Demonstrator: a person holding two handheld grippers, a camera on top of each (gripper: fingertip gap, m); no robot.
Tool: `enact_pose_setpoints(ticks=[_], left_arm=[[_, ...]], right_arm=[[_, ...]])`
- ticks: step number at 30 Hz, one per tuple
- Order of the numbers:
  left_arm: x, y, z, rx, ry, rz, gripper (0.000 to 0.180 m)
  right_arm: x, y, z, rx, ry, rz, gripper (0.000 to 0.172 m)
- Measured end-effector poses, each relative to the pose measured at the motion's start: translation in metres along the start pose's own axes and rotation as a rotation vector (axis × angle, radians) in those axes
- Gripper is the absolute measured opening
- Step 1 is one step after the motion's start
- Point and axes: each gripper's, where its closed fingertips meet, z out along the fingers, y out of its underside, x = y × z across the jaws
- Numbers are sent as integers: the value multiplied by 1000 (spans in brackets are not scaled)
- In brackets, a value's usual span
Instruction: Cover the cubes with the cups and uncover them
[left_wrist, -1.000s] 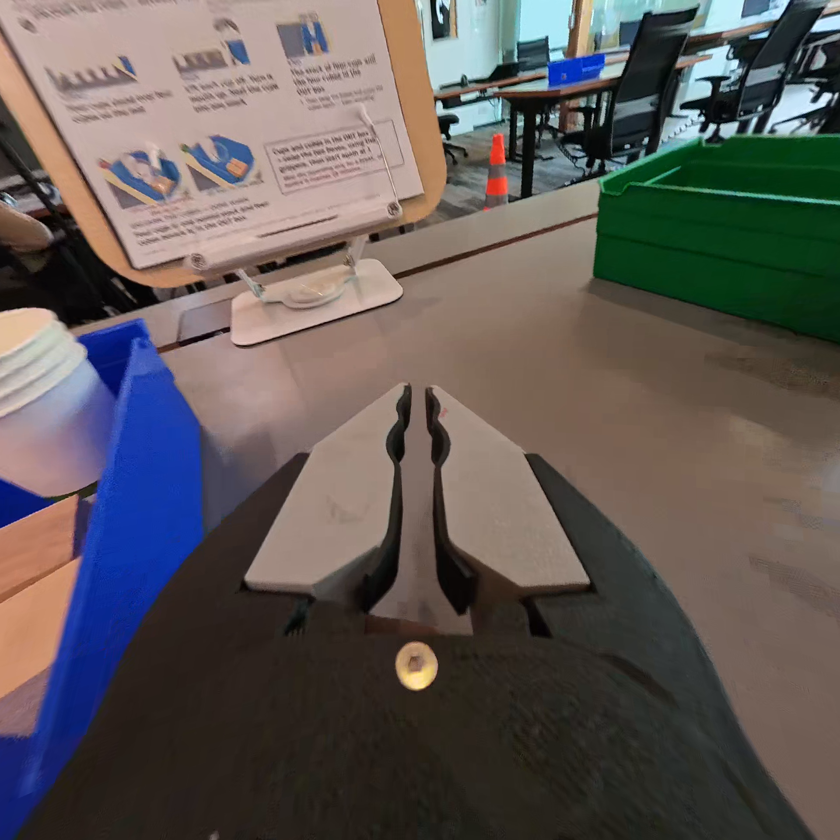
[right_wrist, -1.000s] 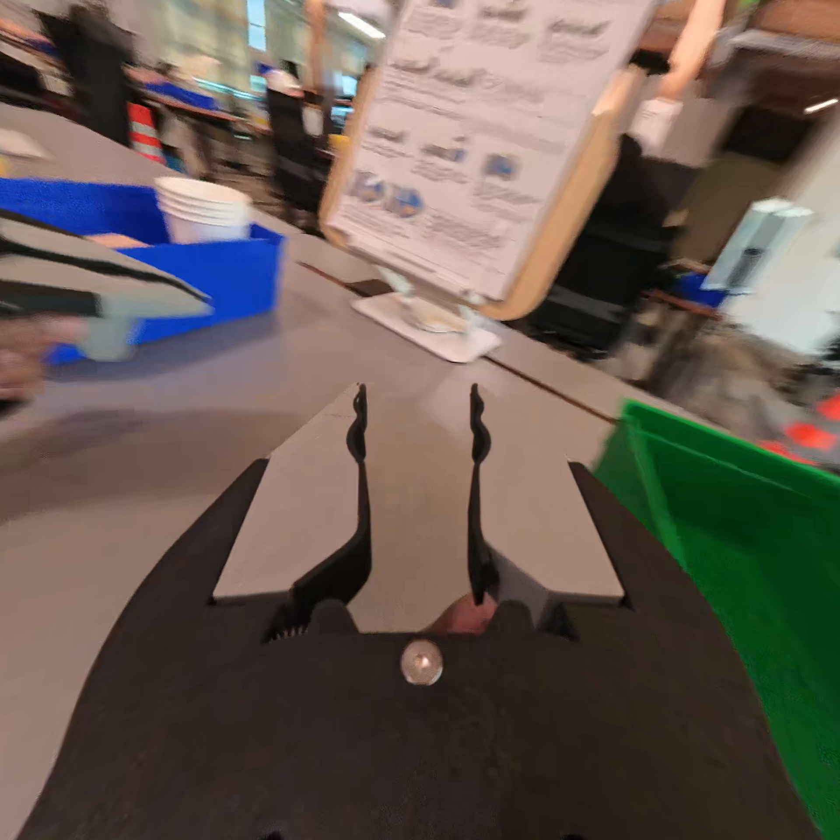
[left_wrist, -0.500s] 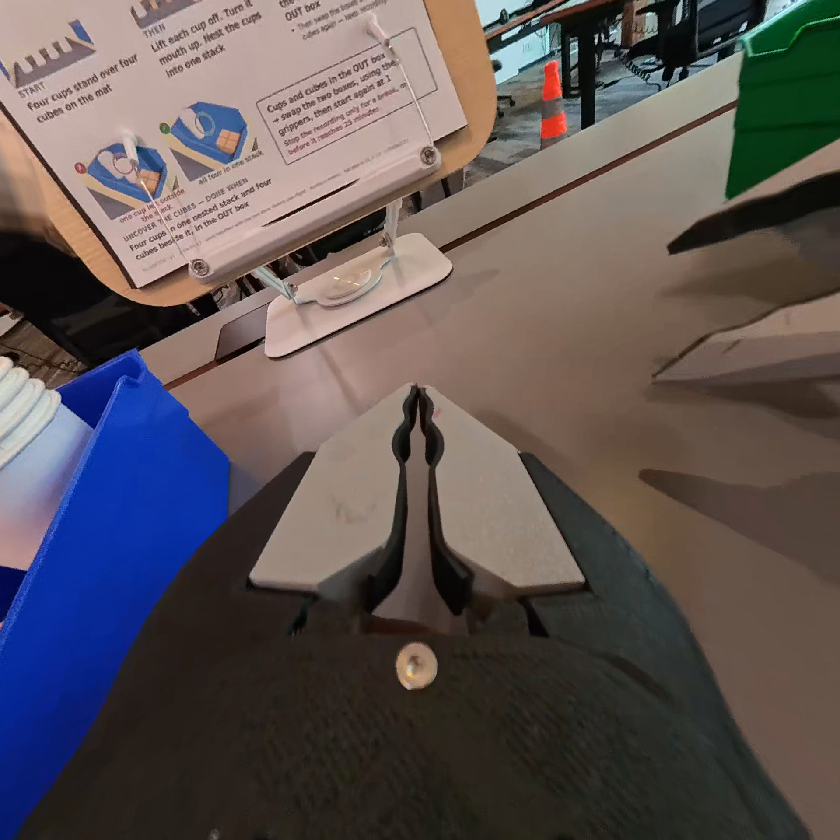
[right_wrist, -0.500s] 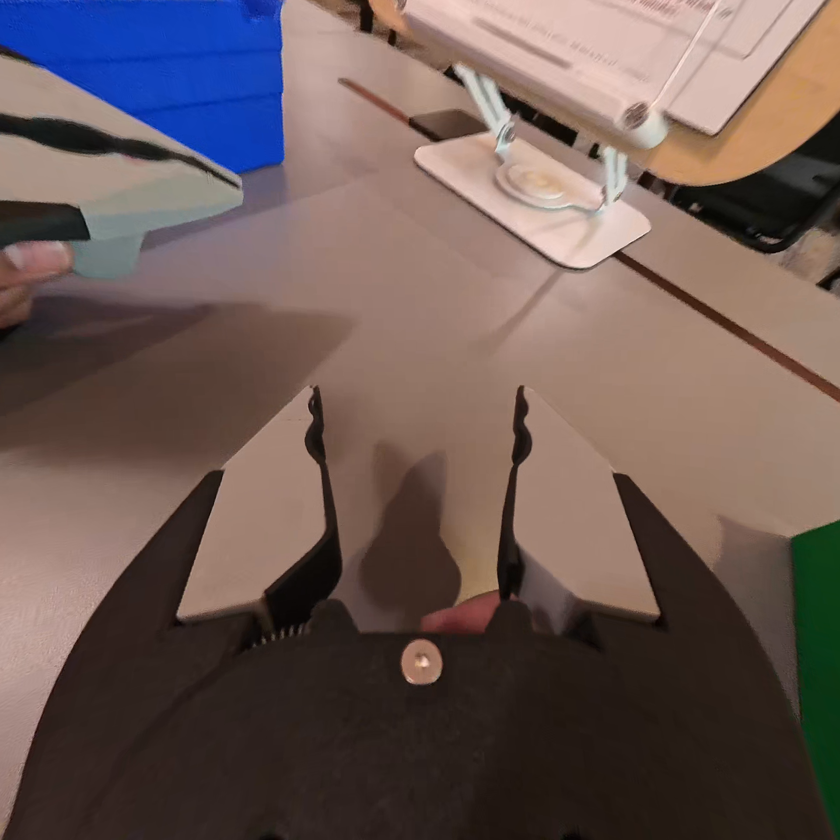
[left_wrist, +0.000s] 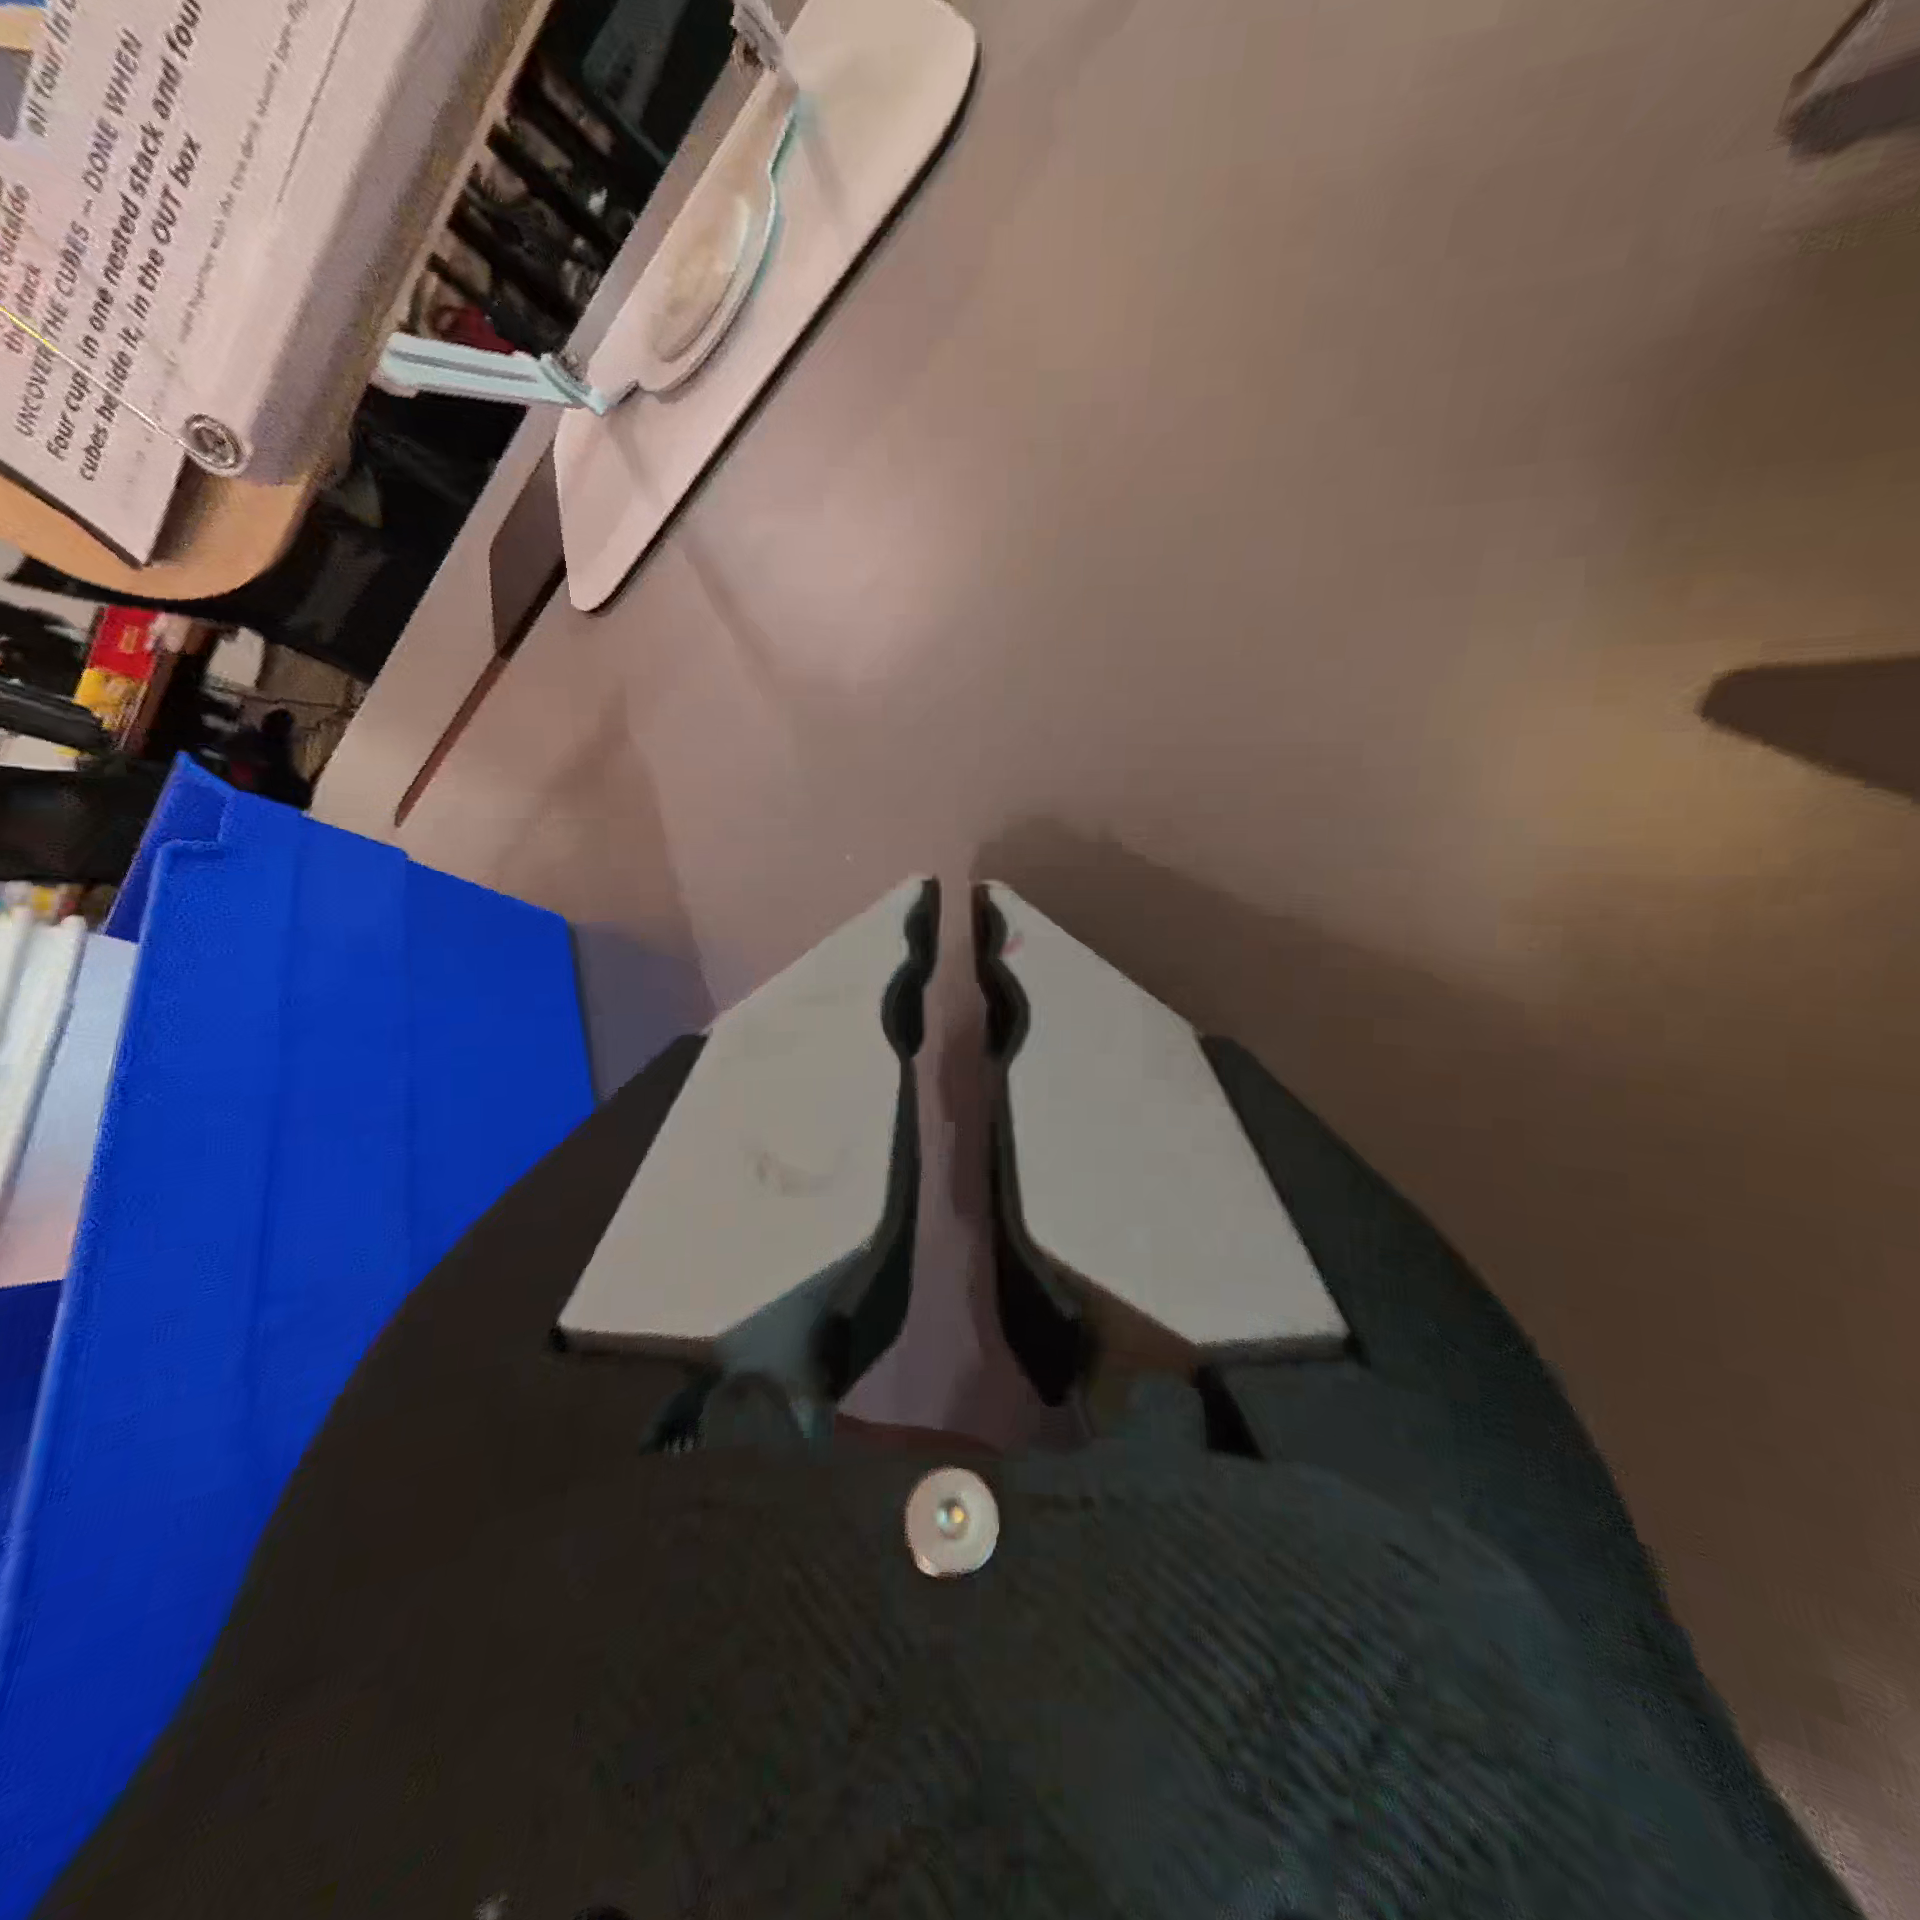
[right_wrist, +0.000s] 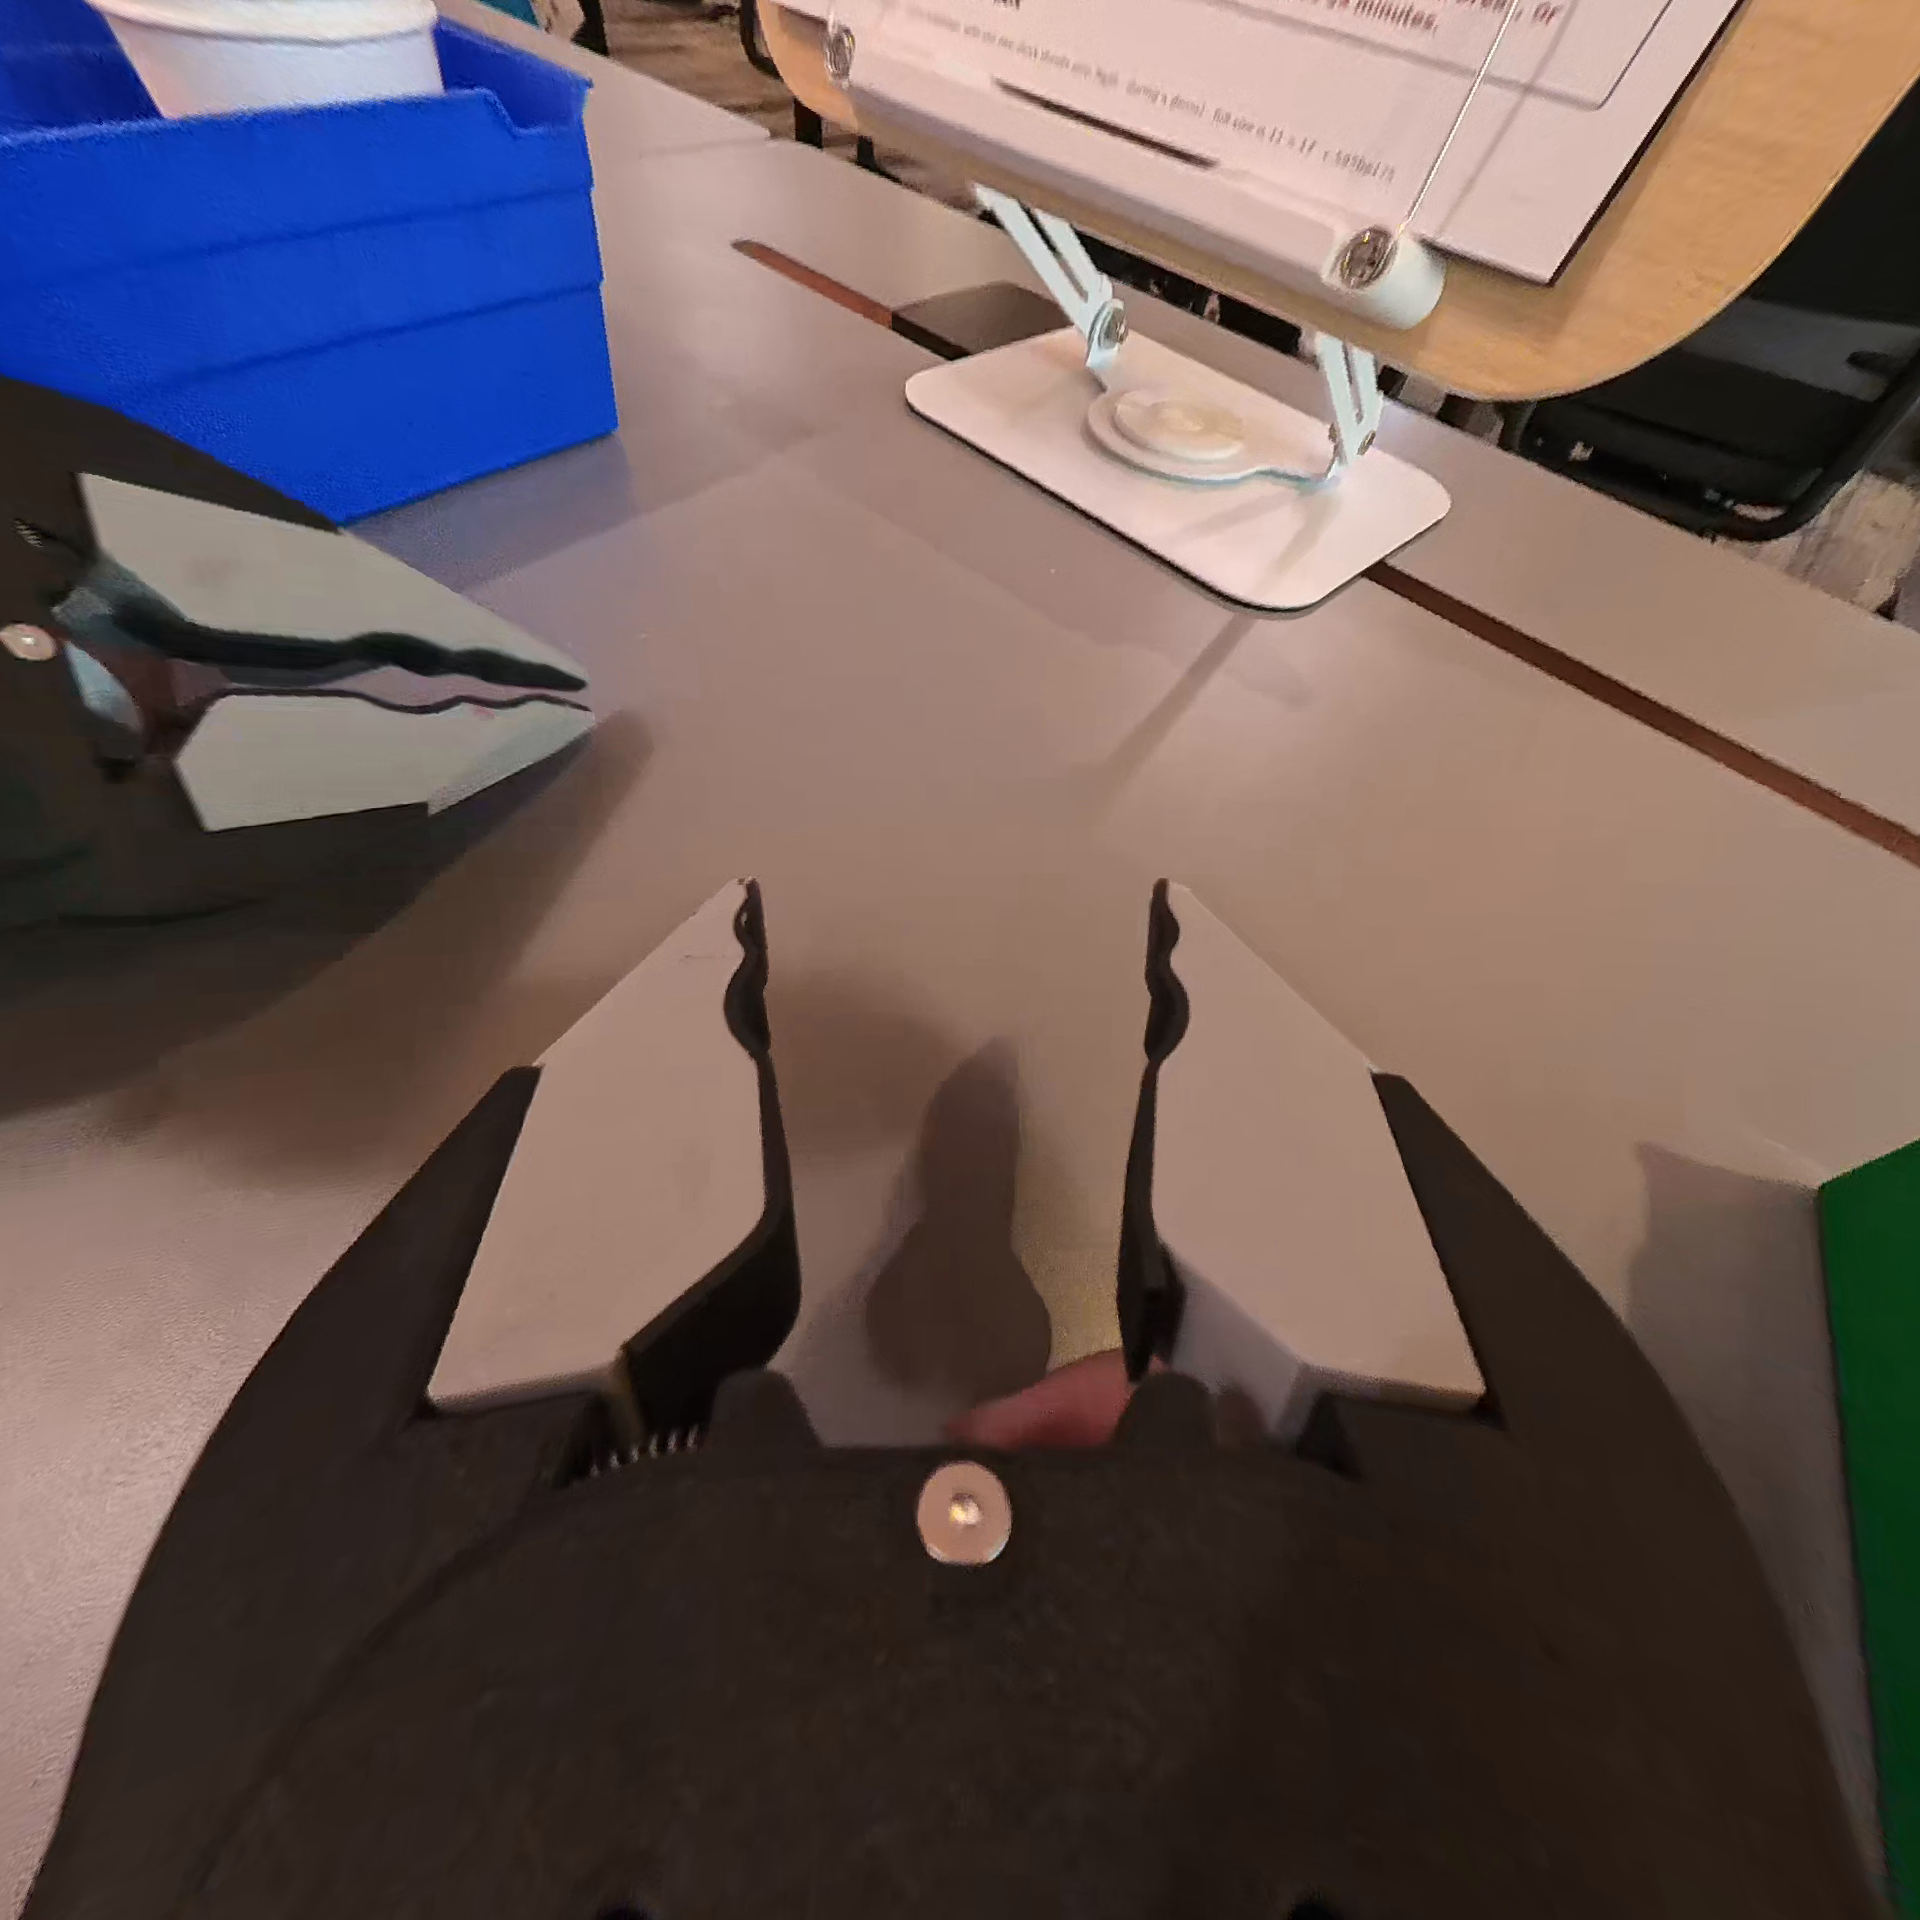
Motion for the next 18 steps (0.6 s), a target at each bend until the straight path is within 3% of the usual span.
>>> enact_pose_setpoints(ticks=[2, 5, 14, 18], left_arm=[[-4, 2, 1, -11, -11, -25, 8], [-17, -2, -4, 38, -12, -153, 46], [-51, -8, -35, 254, -35, -437, 47], [-79, 2, -45, 311, -145, -541, 47]], right_arm=[[0, -2, -3, 20, 27, -36, 69], [2, -5, -7, 45, 61, -60, 64], [12, 6, -1, -31, 62, 11, 65], [14, 11, 1, -65, 65, 22, 65]])
